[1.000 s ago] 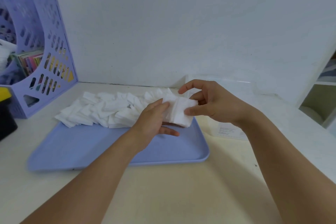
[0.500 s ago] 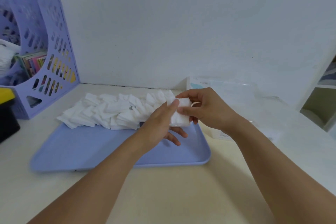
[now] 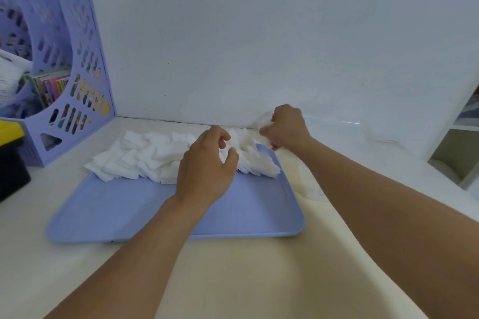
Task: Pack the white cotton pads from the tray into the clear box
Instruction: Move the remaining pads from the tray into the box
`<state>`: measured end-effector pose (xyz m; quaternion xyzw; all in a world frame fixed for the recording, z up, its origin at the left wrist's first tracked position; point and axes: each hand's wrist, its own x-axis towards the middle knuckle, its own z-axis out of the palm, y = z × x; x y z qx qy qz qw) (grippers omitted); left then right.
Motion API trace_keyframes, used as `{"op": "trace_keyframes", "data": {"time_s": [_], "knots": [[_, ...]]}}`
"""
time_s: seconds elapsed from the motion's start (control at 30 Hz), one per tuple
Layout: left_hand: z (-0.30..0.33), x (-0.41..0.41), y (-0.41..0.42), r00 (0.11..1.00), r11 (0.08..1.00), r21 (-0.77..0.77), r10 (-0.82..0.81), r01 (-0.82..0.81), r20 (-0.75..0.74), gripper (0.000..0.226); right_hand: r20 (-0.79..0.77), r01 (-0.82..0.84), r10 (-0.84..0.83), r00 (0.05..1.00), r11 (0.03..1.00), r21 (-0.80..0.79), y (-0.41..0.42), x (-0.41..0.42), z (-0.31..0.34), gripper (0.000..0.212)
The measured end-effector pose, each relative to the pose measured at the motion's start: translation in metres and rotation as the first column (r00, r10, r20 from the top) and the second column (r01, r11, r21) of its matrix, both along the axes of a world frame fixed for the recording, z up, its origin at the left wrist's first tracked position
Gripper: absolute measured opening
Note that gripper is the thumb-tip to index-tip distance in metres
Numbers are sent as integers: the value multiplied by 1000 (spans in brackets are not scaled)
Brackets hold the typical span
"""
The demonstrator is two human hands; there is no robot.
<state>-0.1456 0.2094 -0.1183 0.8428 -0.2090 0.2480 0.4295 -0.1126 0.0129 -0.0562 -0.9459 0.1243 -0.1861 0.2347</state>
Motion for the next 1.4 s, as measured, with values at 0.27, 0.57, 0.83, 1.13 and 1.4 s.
{"op": "trace_keyframes", "data": {"time_s": [0.27, 0.57, 0.83, 1.13, 1.4], "knots": [[-5, 1, 2, 988, 976, 197, -71, 97, -137, 37, -293, 6, 85, 952, 955, 296, 6, -5, 5, 40], [-3, 2, -3, 946, 998, -8, -60, 60, -317, 51, -266, -57, 0, 964, 977, -206, 61, -51, -20, 61], [-6, 5, -2, 941, 995, -67, -88, 70, -326, 44, -170, -95, 30, 985, 916, -390, 47, -52, -32, 34], [12, -10, -7, 855, 879, -448, -354, 164, -379, 29, 192, -344, 301, 934, 616, 709, -1, -96, 1, 9], [38, -48, -39, 438, 653, -693, -743, 306, -507, 31, 180, -432, 441, 879, 579, 691, -20, -117, -5, 17]]}}
